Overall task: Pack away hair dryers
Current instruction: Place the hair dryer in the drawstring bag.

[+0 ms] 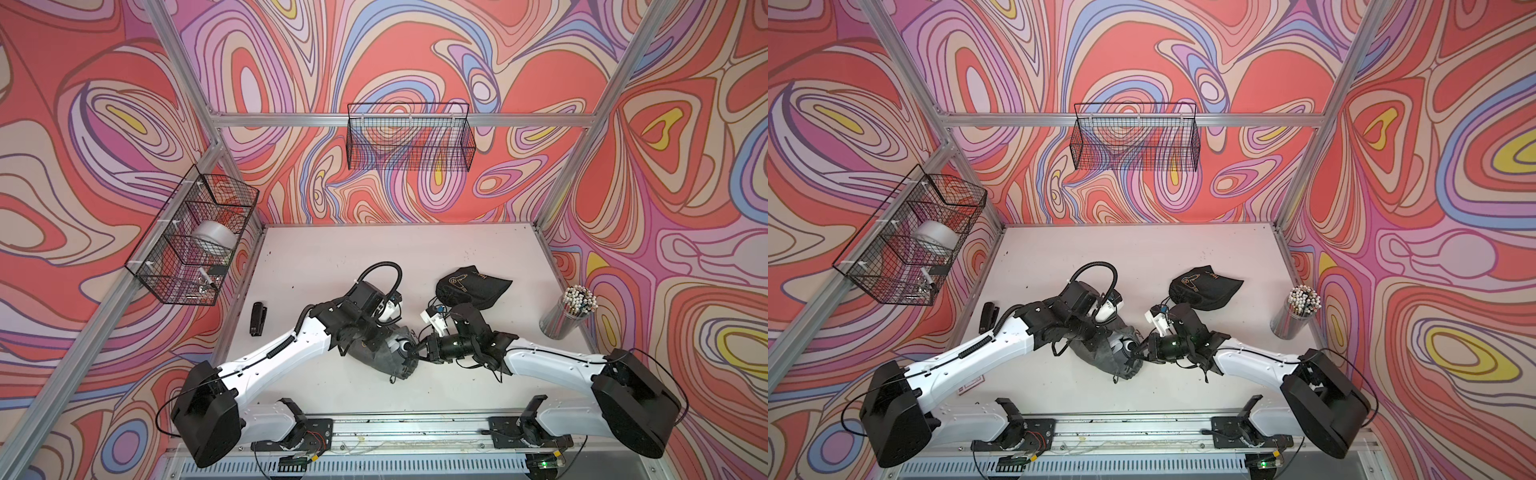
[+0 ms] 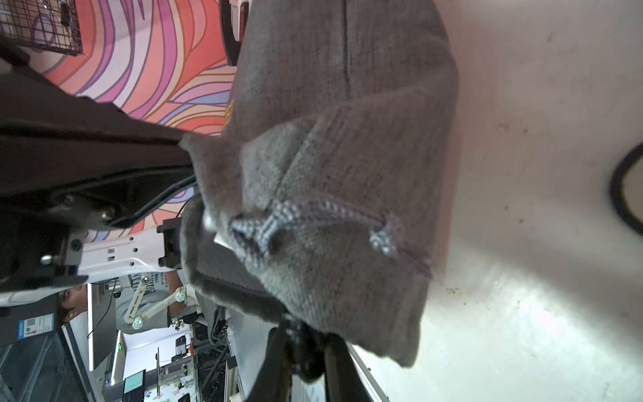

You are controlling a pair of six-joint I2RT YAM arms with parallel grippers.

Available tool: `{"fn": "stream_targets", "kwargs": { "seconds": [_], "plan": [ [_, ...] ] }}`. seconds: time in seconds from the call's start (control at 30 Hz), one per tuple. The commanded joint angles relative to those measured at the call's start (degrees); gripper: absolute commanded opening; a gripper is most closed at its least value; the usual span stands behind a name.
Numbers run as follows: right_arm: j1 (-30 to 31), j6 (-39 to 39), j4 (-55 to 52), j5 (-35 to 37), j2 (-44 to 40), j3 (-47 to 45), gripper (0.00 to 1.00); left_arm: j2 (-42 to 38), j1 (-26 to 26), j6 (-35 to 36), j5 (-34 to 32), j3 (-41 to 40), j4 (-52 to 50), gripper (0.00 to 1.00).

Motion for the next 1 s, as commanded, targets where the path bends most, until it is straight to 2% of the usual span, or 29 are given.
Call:
{"fn": "stream_targets", "kwargs": {
  "seconds": [0.0,0.23,0.4,0.57,0.77,0.9,0.97],
  "plan": [
    [-0.7,-1.1,1.8,-1.9,-1.7,0.7,0.0,-0.3,0.4,2.7,-0.5,1.0,-1.7,0.0],
    [-1.8,6.8,6.8,4.8,1.5,2.8,0.0,-3.0,-3.0,0.1,2.9,-1.0,1.8,0.0],
    [-1.7,6.0,5.9,9.0,4.6,5.3,0.0,-4.5,-5.4,-2.4,4.9,-1.9,5.4,0.01],
    [-1.5,7.3,7.9,11.1,6.0,6.2,0.0,-4.4,-5.6,-4.3,6.5,-1.2,7.0,0.01],
    [2.1,7.7,9.0,14.8,8.7,8.0,0.01,-1.7,-5.5,-8.4,5.7,1.3,9.8,0.01],
    [3.4,7.2,8.7,17.5,9.3,7.0,0.07,1.2,-4.5,-10.2,5.7,3.8,9.4,0.01],
    [3.4,7.2,9.4,17.6,9.2,5.7,0.13,1.8,-3.8,-10.8,6.2,4.0,10.0,0.01]
  ]
}}
